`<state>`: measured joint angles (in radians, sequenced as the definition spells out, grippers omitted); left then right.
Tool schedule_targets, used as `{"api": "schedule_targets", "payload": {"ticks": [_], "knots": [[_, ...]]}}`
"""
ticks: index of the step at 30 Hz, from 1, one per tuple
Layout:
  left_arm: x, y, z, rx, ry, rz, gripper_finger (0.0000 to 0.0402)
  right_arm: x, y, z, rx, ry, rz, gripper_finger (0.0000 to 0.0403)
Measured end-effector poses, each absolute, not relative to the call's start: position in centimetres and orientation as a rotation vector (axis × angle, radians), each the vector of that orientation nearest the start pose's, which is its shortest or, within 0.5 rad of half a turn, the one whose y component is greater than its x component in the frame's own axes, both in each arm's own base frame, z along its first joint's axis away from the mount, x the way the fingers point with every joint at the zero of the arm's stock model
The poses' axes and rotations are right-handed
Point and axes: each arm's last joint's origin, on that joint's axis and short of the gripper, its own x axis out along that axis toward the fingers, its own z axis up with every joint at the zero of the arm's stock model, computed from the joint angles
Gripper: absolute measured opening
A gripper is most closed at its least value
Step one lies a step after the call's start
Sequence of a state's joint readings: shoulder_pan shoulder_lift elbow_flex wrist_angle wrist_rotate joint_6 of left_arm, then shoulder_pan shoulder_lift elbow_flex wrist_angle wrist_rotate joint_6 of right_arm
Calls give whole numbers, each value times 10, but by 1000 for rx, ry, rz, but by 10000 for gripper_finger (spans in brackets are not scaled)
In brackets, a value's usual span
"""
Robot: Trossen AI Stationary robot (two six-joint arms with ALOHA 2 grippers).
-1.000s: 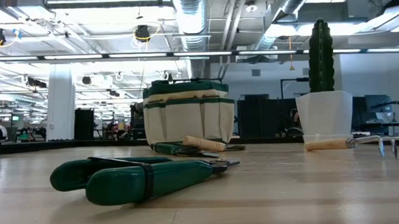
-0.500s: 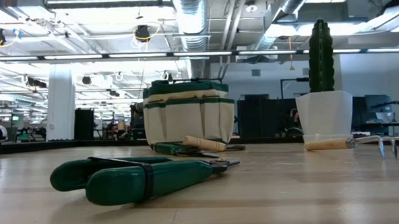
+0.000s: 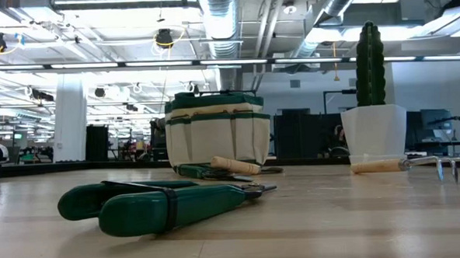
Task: Pick & Place Garden tools in Gardening bag
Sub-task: Put the bottom brown trowel into the brown gardening bag
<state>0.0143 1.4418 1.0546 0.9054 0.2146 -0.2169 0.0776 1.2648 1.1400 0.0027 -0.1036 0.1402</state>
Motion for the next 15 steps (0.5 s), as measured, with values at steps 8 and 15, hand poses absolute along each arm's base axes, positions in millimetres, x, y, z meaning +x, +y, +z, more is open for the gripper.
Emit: {"api": "schedule_targets", "payload": {"ticks": [8, 15], "knots": [[319, -1, 375, -154, -481, -245, 2, 286, 25, 372, 141, 136, 167, 58], [319, -1, 375, -155, -481, -245, 1, 286, 25, 372, 141, 136, 167, 58]]}}
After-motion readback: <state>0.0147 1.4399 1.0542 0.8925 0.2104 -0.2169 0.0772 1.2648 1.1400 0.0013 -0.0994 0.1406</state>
